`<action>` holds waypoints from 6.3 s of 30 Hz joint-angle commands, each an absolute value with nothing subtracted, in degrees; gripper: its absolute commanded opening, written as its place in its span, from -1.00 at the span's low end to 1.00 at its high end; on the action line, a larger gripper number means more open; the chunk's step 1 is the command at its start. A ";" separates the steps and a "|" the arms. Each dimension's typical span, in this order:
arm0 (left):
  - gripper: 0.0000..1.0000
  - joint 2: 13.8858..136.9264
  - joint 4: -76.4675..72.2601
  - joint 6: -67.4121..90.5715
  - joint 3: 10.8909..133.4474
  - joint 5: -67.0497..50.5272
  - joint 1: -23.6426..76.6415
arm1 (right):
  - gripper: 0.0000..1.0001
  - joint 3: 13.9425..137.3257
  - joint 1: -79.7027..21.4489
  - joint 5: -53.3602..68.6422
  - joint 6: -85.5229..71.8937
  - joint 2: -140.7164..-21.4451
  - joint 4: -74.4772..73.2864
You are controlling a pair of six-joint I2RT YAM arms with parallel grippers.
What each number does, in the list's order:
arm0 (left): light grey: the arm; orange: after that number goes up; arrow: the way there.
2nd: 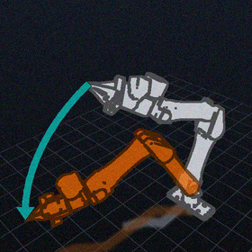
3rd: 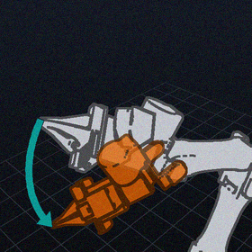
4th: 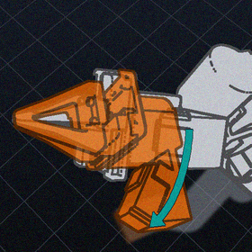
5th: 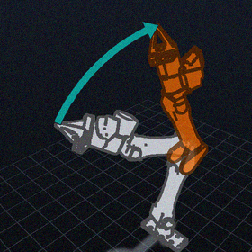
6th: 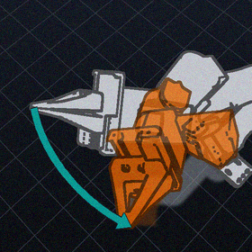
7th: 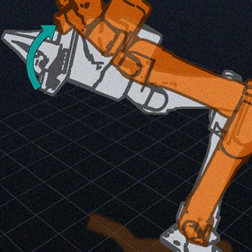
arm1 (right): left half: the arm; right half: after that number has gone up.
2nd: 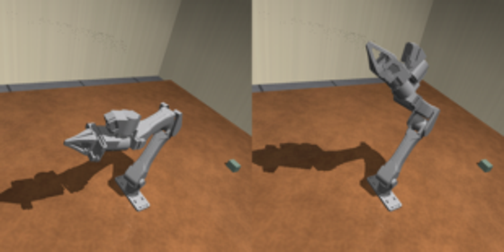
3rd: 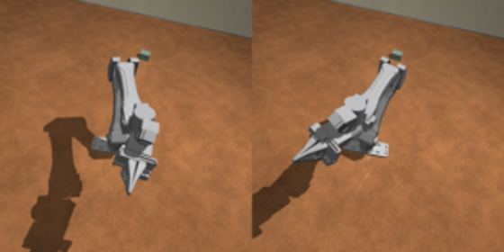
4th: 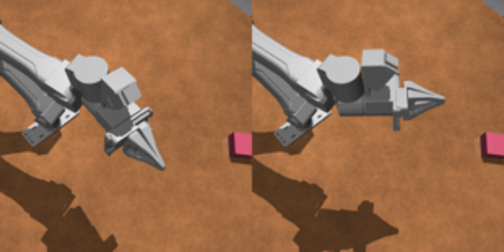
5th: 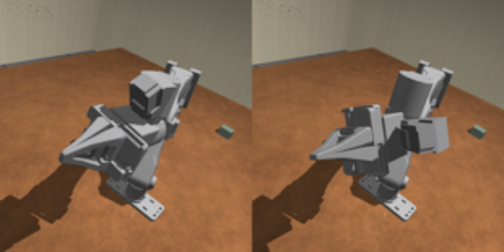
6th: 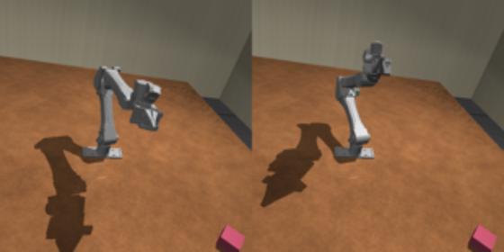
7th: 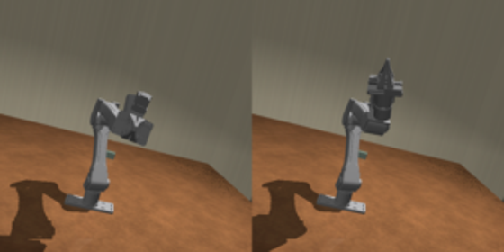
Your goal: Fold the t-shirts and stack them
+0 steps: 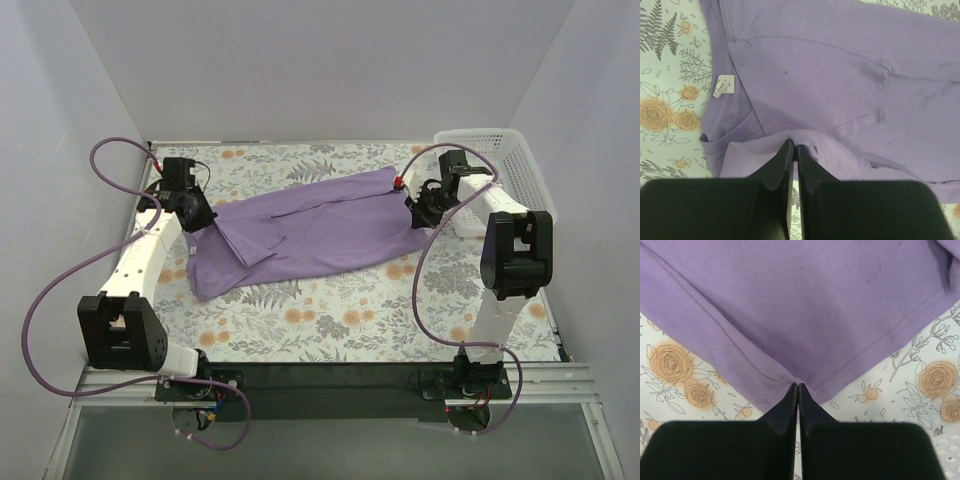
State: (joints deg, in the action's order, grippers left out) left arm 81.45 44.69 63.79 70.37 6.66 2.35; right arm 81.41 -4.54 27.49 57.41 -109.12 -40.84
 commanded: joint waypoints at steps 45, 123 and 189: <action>-1.00 88.95 37.62 63.46 74.27 4.13 -4.75 | -0.97 89.21 -7.12 13.27 44.74 -115.49 -32.43; -1.00 99.47 39.63 51.25 87.17 -22.57 -5.36 | 0.33 81.76 -14.68 37.94 42.54 -101.17 -30.50; 0.96 40.70 20.13 61.17 37.17 10.10 -5.80 | 0.28 126.91 -55.98 8.18 17.23 -138.77 -19.96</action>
State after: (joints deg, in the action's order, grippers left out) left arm 43.88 22.26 60.84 36.42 6.17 -6.04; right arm 123.00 -56.38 13.23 23.68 -136.99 -22.11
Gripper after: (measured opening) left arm 0.982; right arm 0.640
